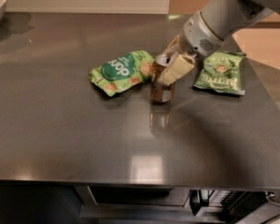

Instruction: Move orange can near green rice chip bag

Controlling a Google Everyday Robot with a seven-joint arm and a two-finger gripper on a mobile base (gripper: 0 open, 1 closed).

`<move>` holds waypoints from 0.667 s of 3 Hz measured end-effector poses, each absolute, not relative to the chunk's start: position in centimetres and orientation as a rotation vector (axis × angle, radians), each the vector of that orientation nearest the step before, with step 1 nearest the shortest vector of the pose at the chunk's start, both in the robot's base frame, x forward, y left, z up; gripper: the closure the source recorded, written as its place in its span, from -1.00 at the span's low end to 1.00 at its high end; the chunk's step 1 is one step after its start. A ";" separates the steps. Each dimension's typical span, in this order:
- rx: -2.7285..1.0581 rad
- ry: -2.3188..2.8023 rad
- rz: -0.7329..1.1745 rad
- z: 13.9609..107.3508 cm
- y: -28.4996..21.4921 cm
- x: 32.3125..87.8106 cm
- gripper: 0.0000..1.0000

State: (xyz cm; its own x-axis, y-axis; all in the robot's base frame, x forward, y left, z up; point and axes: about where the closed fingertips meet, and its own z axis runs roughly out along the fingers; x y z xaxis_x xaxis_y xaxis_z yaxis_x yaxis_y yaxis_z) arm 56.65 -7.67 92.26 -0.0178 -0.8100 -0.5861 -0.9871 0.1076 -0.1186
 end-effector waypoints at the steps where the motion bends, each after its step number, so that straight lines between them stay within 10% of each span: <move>1: -1.742 1.876 0.471 91.6 -6.6 57.8 1.00; 2: -1.754 1.875 0.480 91.0 -5.6 58.5 1.00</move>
Offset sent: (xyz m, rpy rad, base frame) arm 0.0275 0.0291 -0.0174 0.0049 0.0307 0.0170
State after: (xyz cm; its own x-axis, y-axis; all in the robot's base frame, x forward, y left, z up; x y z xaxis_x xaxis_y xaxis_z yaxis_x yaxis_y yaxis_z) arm 58.54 -5.59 91.02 -0.0230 -0.8051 -0.5927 -0.9909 0.0970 -0.0933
